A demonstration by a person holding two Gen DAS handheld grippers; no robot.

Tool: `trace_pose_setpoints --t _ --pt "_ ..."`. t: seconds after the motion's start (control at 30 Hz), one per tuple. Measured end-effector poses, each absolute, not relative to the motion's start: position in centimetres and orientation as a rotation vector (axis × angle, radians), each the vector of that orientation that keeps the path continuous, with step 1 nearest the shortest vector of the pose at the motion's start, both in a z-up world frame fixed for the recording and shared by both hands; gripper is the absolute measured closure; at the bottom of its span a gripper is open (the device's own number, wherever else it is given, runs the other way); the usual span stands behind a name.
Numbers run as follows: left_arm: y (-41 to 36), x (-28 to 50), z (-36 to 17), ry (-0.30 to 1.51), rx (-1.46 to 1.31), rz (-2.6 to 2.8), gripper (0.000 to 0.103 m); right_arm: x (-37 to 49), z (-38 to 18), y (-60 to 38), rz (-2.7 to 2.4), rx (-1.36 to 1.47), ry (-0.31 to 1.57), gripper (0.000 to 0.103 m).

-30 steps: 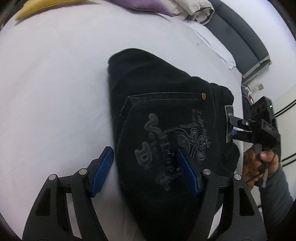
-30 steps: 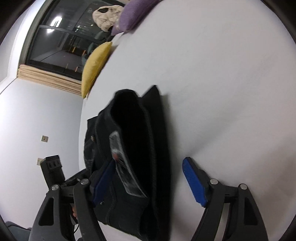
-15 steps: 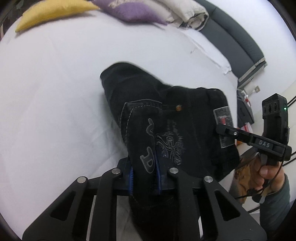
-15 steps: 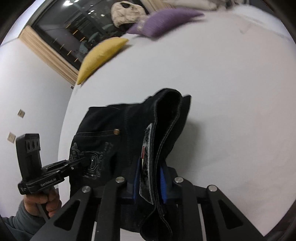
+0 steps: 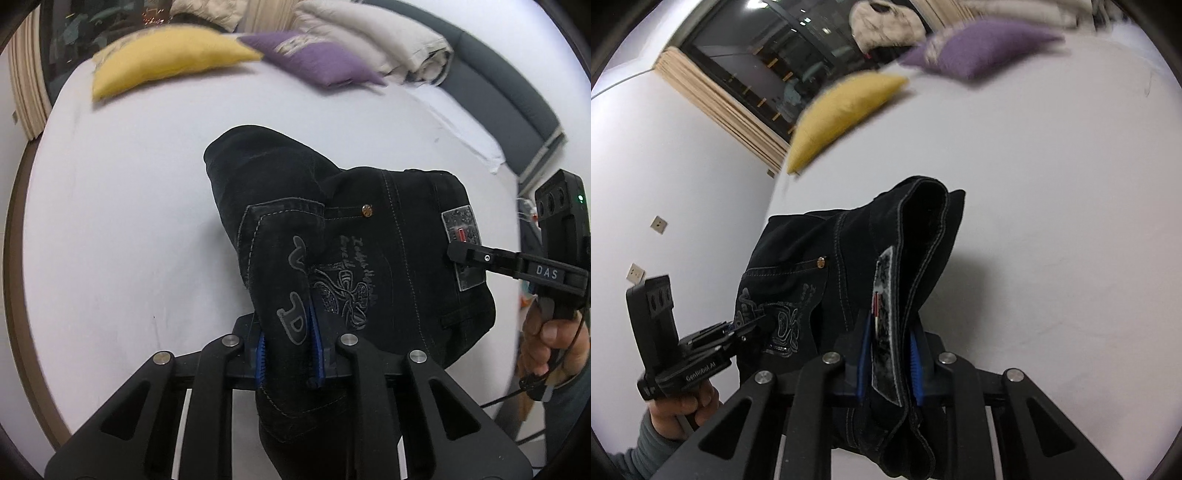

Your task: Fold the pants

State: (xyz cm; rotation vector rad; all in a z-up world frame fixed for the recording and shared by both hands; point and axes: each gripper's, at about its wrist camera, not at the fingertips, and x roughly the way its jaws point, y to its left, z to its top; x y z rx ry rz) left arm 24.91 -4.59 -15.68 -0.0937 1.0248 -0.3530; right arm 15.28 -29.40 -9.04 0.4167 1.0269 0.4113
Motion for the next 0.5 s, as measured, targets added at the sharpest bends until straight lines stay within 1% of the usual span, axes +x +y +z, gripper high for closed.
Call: trace_pose_setpoints --t 0.03,0.07,0.13,0.17,0.23,0.3,0.4,0.47,0.5 --pt "-4.2 25.6 -18.0 1.059 -0.085 -0.332 0.073 16.1 -11.1 -29.4 0.379 0.418 1.07 0.073" --pt "-3.6 26.2 -19.2 1.076 -0.092 -0.321 0.066 16.9 -12.6 -29.5 0.332 0.422 1.1 0.058" --pt "-1.7 26.2 -21.0 1.063 -0.164 -0.305 0.042 16.8 -14.7 -31.3 0.297 0.524 1.125 0.048" --pt "-1.0 26.0 -21.0 1.059 -0.181 -0.296 0.039 16.4 -14.6 -32.0 0.312 0.573 1.111 0.04" --pt "0.3 25.1 -19.5 1.014 -0.16 -0.253 0.037 15.4 -13.2 -32.4 0.292 0.531 1.088 0.034" --pt "1.6 23.6 -17.7 0.929 -0.131 -0.218 0.037 14.9 -10.9 -32.5 0.273 0.457 1.024 0.035" --pt "1.5 21.7 -14.5 0.82 -0.14 -0.253 0.037 15.4 -7.1 -32.7 0.305 0.43 0.935 0.035" --pt "-0.1 21.8 -14.2 0.807 -0.118 -0.311 0.037 17.1 -5.3 -31.7 0.401 0.479 0.893 0.035" --pt "-1.0 22.0 -15.1 0.82 -0.098 -0.337 0.037 17.9 -5.2 -31.0 0.455 0.5 0.891 0.035"
